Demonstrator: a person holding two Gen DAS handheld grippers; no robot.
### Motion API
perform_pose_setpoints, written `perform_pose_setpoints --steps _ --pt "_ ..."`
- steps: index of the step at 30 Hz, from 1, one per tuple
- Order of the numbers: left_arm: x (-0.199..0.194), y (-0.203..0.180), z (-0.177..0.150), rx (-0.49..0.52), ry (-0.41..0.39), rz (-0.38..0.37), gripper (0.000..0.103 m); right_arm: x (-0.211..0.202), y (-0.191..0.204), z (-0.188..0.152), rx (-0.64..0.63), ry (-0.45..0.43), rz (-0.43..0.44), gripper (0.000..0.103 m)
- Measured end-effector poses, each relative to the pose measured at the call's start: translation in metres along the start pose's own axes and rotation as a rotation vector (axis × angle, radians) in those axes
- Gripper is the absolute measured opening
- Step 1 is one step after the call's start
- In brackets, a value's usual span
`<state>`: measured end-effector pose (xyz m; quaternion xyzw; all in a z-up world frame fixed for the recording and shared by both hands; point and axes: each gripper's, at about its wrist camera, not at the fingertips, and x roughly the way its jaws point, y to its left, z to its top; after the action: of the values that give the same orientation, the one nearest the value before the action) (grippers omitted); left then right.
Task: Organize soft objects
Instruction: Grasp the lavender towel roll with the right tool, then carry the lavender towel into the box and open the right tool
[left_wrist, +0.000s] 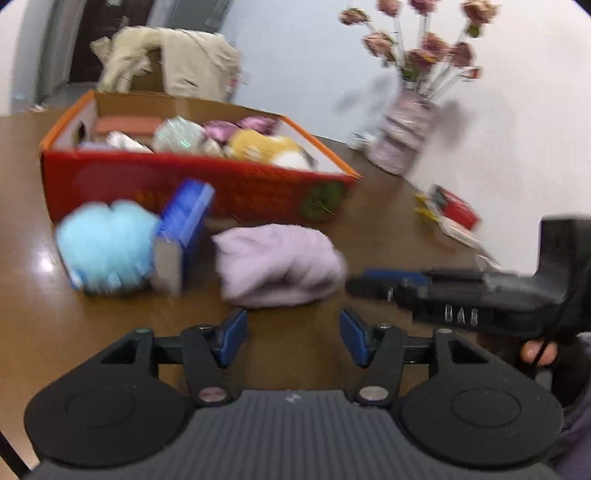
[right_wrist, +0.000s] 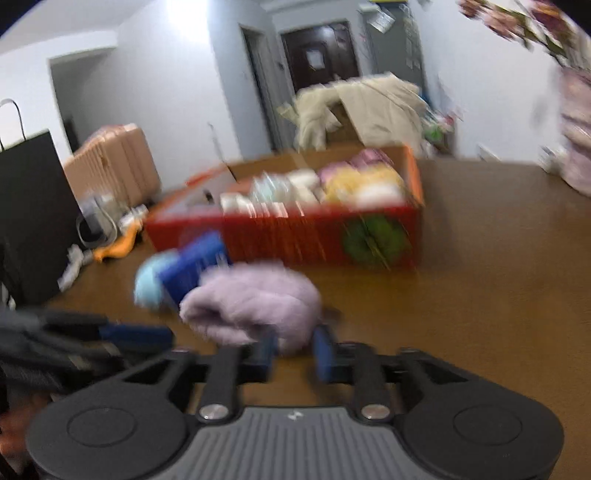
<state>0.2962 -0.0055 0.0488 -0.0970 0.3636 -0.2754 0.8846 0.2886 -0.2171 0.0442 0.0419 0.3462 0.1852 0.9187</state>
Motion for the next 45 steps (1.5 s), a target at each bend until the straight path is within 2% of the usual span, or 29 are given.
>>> perform_pose_setpoints --steps 1,2,6,8,10,13,14,15,16,19,21,26,31,34,36,38,40,42,45 --pt "-0.003 0.0 -0.003 -0.011 -0.004 0.004 0.062 -0.011 -0.001 -0.01 0.019 -0.001 -0.006 0.054" --pt "-0.007 0.0 -0.003 -0.02 -0.017 0.017 0.062 -0.021 -0.004 -0.017 0.053 -0.017 -0.01 0.055" --pt "-0.005 0.003 0.011 -0.064 -0.052 0.073 0.069 -0.03 -0.012 -0.017 0.128 -0.084 -0.002 0.055" --pt "0.005 0.001 0.02 -0.037 -0.059 0.077 0.07 -0.02 -0.011 -0.007 0.149 -0.099 0.014 0.055" --pt "0.015 -0.002 0.03 -0.03 -0.049 0.145 0.069 -0.005 -0.011 0.004 0.198 -0.089 0.02 0.055" --pt "0.023 0.004 0.033 -0.051 -0.039 0.138 0.069 0.017 -0.014 0.012 0.255 -0.073 0.052 0.053" --pt "0.028 0.008 0.033 -0.07 -0.027 0.125 0.068 0.024 -0.013 0.012 0.258 -0.063 0.059 0.048" --pt "0.034 0.011 0.032 -0.094 -0.005 0.126 0.062 0.032 -0.012 0.012 0.26 -0.046 0.058 0.043" --pt "0.039 0.015 0.03 -0.12 0.019 0.12 0.047 0.039 -0.01 0.011 0.256 -0.027 0.061 0.031" --pt "0.041 0.02 0.026 -0.129 0.029 0.091 0.031 0.041 -0.004 0.011 0.219 -0.029 0.056 0.026" --pt "0.036 0.019 0.027 -0.131 0.026 0.079 0.025 0.038 0.0 0.011 0.195 -0.023 0.052 0.024" --pt "0.02 0.008 0.022 -0.098 -0.002 0.035 0.021 0.016 0.008 0.009 0.154 -0.027 0.06 0.022" --pt "0.009 -0.005 0.023 -0.057 -0.016 0.036 0.019 0.004 0.013 0.01 0.142 -0.038 0.05 0.021" --pt "-0.019 -0.014 0.048 -0.007 -0.082 0.024 0.019 -0.01 0.02 0.039 0.086 -0.082 0.082 0.021" --pt "-0.033 -0.013 0.078 0.004 -0.133 0.017 0.019 -0.015 0.027 0.067 0.02 -0.134 0.107 0.021" --pt "-0.032 -0.005 0.108 -0.006 -0.15 0.004 0.019 -0.008 0.028 0.096 -0.019 -0.164 0.115 0.021" --pt "-0.015 0.009 0.139 -0.039 -0.133 0.008 0.019 0.011 0.021 0.123 -0.031 -0.163 0.118 0.021" --pt "0.011 0.027 0.159 -0.099 -0.094 0.024 0.019 0.036 0.008 0.144 -0.011 -0.126 0.116 0.021" --pt "0.049 0.048 0.171 -0.13 -0.043 0.069 0.019 0.076 -0.013 0.162 0.045 -0.044 0.123 0.021"
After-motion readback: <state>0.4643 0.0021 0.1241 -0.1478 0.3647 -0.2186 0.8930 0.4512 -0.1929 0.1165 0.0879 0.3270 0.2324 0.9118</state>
